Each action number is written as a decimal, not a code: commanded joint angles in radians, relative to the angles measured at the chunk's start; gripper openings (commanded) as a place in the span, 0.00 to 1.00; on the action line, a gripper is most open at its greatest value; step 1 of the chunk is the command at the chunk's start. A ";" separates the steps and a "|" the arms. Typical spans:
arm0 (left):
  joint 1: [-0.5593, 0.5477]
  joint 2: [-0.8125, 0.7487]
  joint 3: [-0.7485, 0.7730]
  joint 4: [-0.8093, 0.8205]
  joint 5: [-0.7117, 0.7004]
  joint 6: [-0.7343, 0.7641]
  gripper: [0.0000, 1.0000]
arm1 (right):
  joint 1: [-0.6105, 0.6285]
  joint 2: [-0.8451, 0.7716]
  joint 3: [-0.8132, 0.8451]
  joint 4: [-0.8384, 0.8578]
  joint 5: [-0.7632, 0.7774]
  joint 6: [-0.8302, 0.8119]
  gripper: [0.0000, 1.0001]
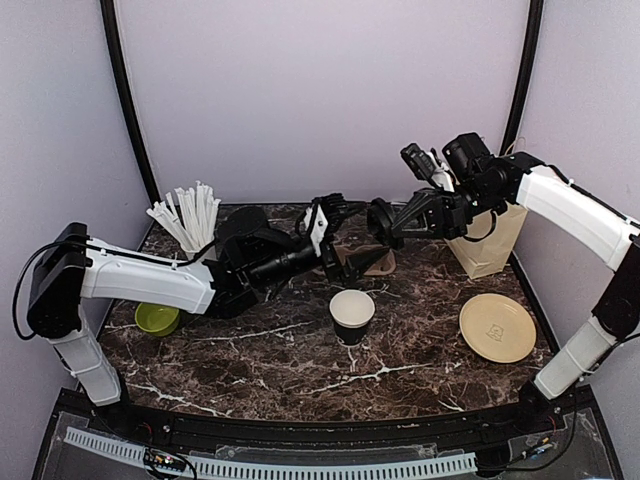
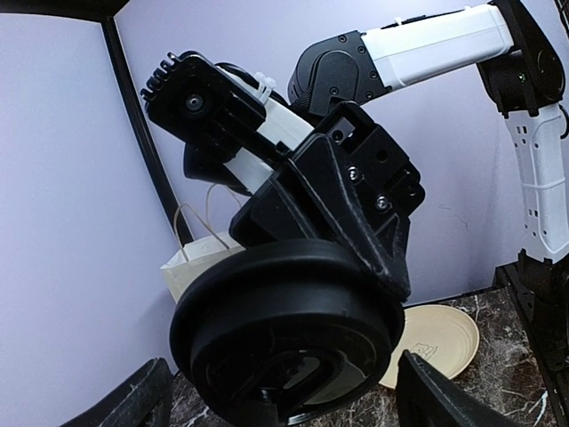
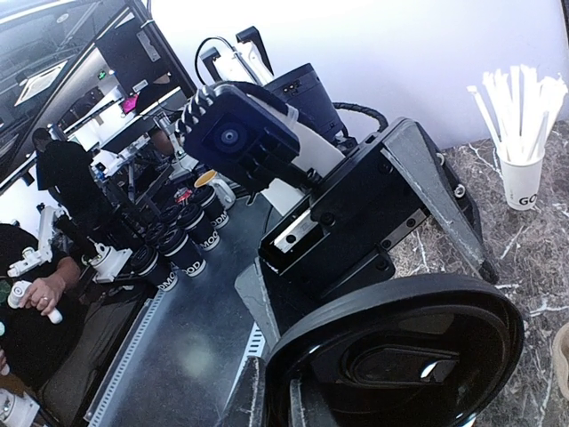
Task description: Pack the takeout coffee
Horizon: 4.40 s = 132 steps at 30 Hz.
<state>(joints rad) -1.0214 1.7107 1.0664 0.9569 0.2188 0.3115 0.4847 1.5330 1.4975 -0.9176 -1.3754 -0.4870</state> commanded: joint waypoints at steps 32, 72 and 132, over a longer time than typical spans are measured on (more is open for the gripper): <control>-0.028 0.031 0.065 0.054 -0.113 0.009 0.81 | 0.007 -0.017 -0.043 0.103 -0.021 0.069 0.06; -0.028 -0.150 0.524 -1.820 -0.253 -0.287 0.74 | 0.072 0.317 -0.226 0.332 0.956 0.044 0.09; -0.071 0.315 0.924 -2.026 -0.165 -0.191 0.72 | 0.010 0.171 -0.353 0.328 0.777 0.004 0.31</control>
<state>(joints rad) -1.0893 2.0262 1.9568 -1.0271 0.0795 0.1127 0.5117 1.7107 1.1660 -0.6300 -0.5632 -0.4664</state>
